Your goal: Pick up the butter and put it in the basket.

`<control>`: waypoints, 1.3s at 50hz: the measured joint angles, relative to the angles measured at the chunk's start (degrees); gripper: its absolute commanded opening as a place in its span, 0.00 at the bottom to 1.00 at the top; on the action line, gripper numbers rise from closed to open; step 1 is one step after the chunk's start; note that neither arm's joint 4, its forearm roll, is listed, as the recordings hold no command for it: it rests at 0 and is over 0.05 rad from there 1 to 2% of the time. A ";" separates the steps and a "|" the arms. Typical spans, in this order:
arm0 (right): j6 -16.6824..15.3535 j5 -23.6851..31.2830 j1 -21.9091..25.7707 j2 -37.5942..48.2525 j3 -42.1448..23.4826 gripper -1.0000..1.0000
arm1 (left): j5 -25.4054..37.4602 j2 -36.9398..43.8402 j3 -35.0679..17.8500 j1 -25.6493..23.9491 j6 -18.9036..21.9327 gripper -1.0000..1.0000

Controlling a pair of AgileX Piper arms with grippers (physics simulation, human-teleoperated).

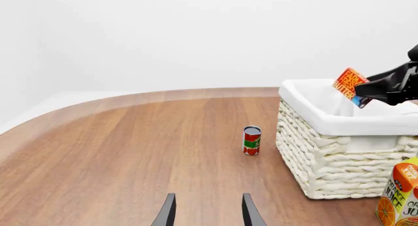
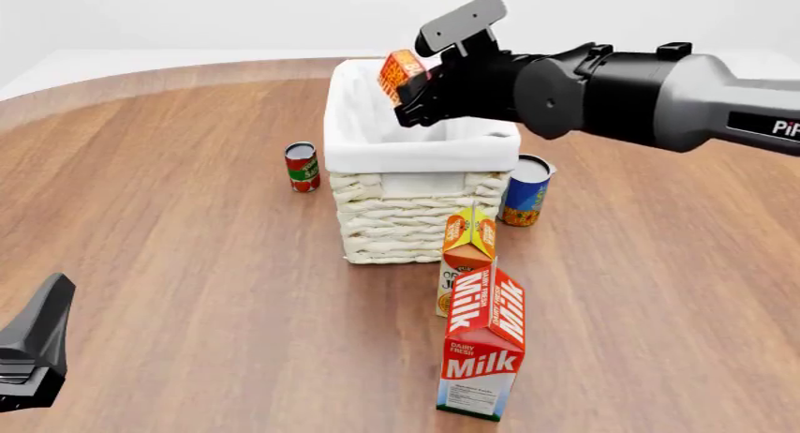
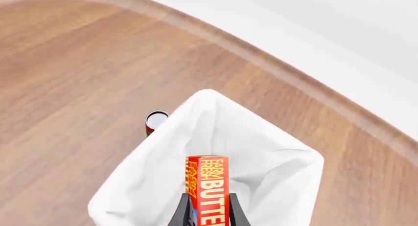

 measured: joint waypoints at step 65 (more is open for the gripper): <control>0.83 -2.66 -0.68 -1.49 0.92 1.00 | 0.00 0.00 0.00 0.00 0.00 1.00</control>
